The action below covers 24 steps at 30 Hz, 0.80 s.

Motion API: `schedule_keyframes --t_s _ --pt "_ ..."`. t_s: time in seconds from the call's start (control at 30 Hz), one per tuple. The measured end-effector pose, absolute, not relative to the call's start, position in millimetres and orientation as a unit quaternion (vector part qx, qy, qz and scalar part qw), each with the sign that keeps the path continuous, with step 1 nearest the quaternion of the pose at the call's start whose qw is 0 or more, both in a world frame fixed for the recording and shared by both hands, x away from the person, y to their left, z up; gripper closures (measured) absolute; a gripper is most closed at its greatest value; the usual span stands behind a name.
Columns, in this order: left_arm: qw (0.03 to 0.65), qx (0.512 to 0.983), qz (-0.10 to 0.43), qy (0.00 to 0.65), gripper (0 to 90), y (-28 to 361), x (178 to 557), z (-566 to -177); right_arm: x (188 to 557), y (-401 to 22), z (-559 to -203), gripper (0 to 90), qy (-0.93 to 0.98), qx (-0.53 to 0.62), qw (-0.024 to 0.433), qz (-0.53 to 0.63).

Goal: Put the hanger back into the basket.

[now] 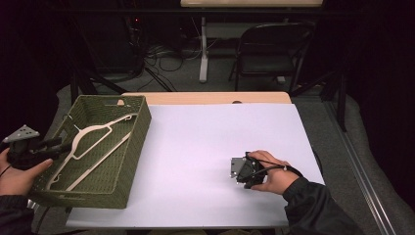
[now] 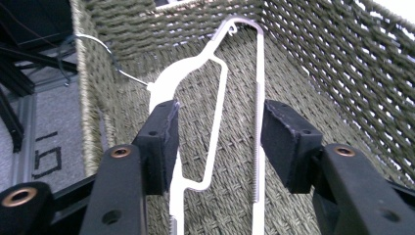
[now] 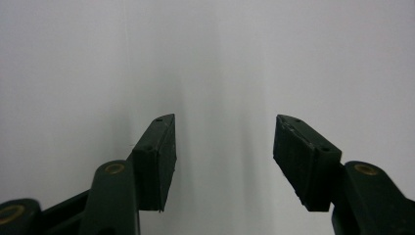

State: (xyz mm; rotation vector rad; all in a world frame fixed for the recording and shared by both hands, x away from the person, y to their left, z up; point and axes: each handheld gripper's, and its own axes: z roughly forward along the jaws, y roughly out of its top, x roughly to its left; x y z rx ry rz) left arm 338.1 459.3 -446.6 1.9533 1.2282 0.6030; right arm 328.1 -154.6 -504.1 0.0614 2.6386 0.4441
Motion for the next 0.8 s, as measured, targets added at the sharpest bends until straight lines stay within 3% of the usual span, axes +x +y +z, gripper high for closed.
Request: schedule_keyframes --t_s 0.33,0.8 --pt "0.394 0.75 0.218 0.484 47.0 435 330 -434 326 -156 -502 41.2 0.959 0.026 0.232 0.164" --pt "0.445 0.756 0.216 0.428 46.7 354 296 -426 307 -188 -498 40.9 0.939 0.106 0.238 0.225"
